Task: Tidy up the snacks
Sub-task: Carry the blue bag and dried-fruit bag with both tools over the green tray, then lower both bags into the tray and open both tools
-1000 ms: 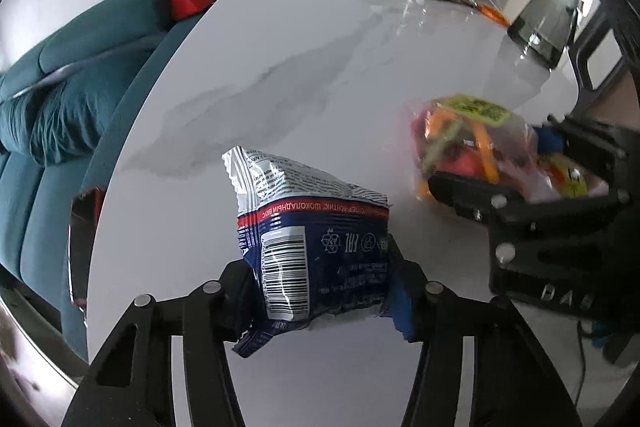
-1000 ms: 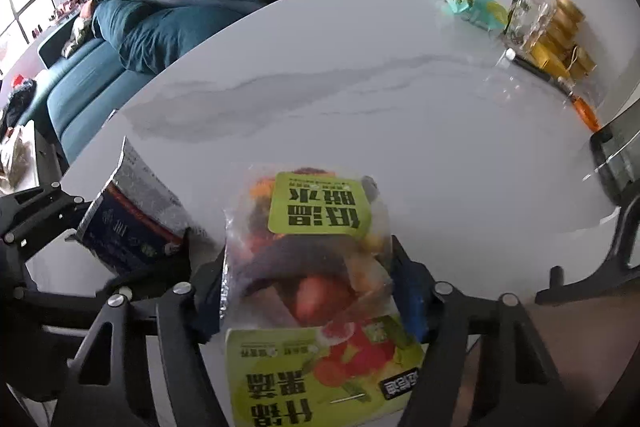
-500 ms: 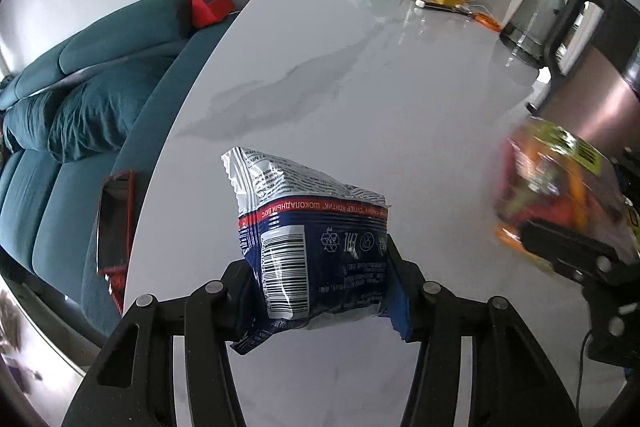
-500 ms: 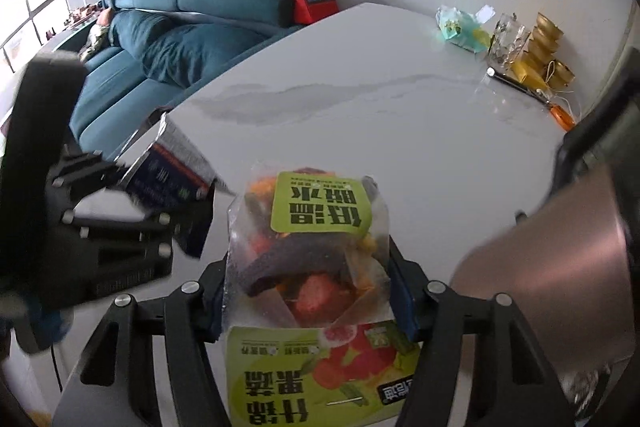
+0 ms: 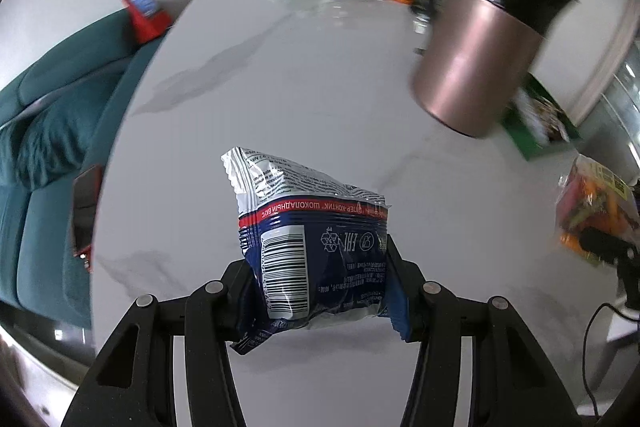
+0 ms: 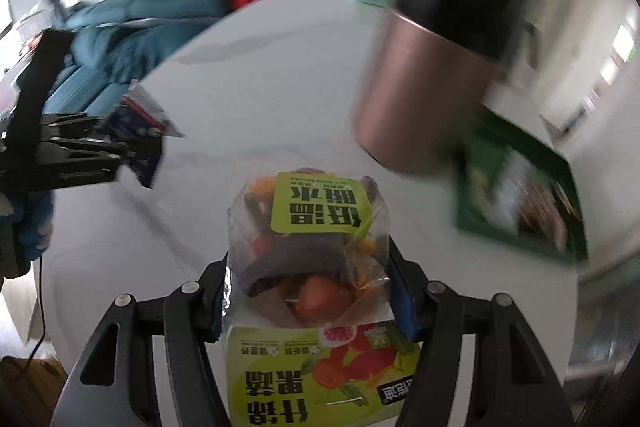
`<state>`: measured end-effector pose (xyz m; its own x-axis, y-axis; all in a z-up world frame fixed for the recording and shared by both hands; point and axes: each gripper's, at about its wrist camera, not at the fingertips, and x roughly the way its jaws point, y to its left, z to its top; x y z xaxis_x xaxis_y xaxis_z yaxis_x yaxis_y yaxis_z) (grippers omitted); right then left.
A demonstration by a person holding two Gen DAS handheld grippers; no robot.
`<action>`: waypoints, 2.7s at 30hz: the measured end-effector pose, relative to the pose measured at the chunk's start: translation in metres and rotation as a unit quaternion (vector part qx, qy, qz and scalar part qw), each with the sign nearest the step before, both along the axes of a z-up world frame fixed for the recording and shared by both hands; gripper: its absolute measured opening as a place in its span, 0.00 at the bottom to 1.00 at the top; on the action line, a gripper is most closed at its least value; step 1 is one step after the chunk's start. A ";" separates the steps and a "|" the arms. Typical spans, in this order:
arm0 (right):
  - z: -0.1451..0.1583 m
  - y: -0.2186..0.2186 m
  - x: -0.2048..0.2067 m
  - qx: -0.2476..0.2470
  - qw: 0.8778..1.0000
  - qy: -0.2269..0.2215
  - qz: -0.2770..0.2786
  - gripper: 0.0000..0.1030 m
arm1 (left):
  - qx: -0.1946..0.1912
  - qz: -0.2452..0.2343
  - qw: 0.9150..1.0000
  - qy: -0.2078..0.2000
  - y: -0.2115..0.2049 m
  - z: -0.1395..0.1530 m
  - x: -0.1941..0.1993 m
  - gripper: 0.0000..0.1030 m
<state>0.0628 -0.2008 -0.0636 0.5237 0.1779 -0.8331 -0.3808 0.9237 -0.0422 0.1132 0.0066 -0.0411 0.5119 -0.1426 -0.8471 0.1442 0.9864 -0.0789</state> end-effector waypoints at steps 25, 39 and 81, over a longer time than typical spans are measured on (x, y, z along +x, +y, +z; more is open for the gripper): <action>0.031 -0.327 0.095 0.048 0.993 -0.083 -0.073 0.67 | 0.033 -0.040 0.998 -0.019 -0.317 0.039 0.032 0.46; 0.003 -0.334 0.217 0.066 0.994 -0.073 -0.039 0.67 | 0.108 -0.015 0.993 -0.035 -0.394 0.028 0.157 0.46; -0.036 -0.326 0.261 0.069 0.995 -0.055 -0.045 1.00 | 0.099 0.029 0.995 -0.012 -0.399 -0.016 0.228 0.57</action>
<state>0.3238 -0.5272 -0.1000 0.6293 0.2356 -0.7405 -0.2966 0.9536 0.0514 0.3408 -0.3920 -0.0573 0.5351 0.0560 -0.8429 0.0859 0.9890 0.1203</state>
